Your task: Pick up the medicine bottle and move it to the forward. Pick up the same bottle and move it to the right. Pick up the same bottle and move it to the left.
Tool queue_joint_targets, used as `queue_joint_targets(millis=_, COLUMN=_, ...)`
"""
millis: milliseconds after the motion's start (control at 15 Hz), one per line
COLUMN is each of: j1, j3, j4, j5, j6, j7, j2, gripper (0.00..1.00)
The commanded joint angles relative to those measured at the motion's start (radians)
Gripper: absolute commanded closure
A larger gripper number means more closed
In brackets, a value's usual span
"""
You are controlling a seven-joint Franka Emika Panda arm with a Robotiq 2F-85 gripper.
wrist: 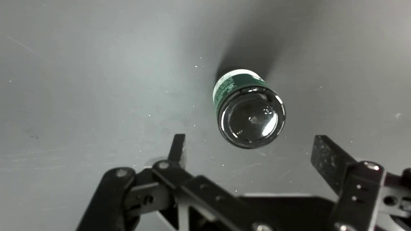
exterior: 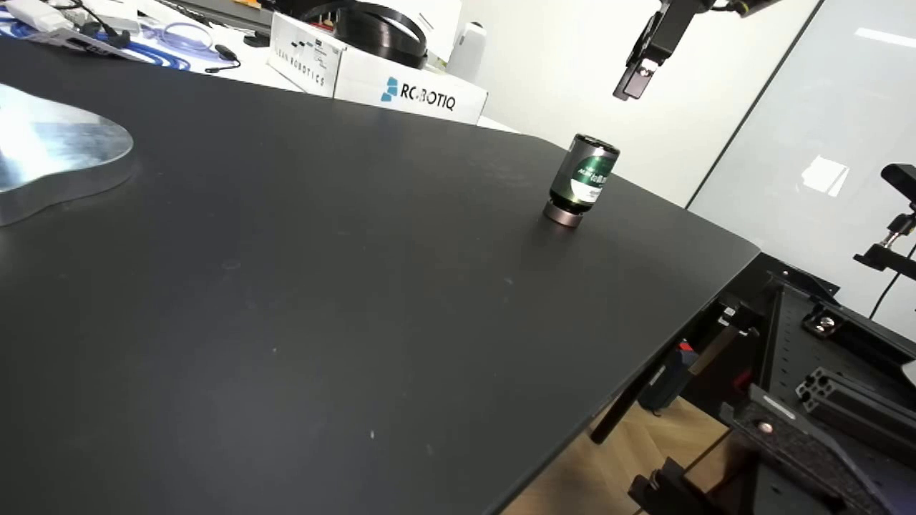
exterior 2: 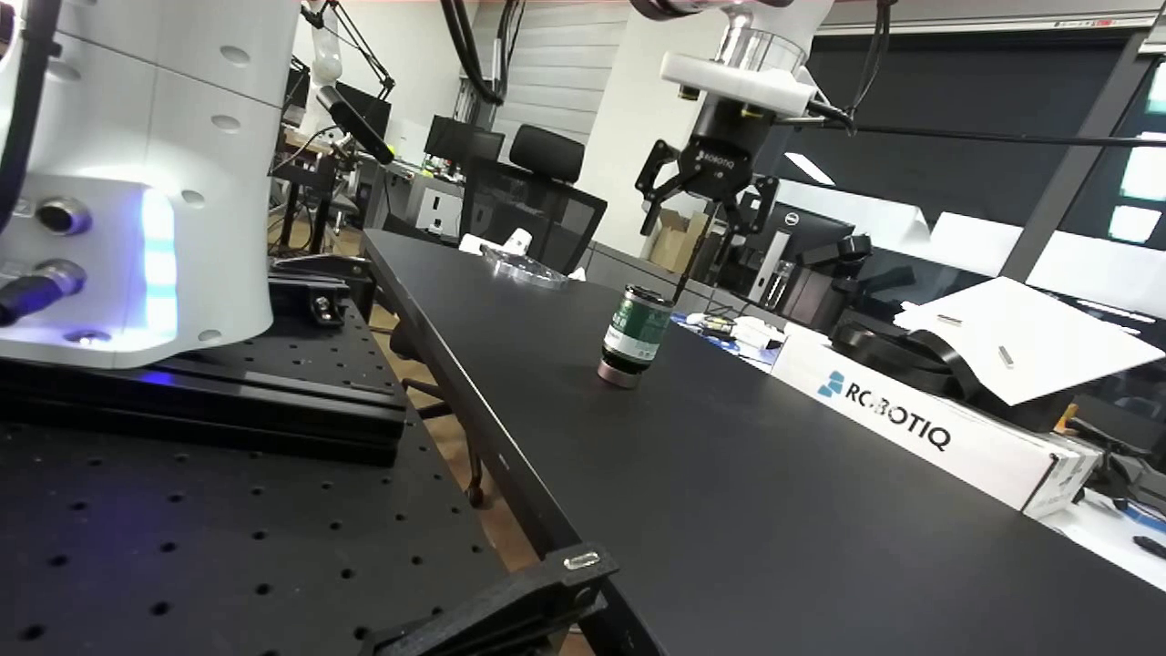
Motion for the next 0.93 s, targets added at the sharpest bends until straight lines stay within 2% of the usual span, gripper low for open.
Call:
queue_joint_targets(millis=0, j1=0.001, j3=-0.002, j4=0.011, j5=-0.052, j6=0.051, j7=0.054, j2=0.066, gripper=0.0)
queue_joint_targets(millis=800, j1=0.0, j3=0.032, j4=0.024, j5=-0.134, j6=0.093, j7=0.118, j2=0.194, gripper=0.0)
queue_joint_targets(millis=867, j1=-0.001, j3=0.034, j4=0.019, j5=-0.136, j6=0.117, j7=0.123, j2=0.198, gripper=0.07)
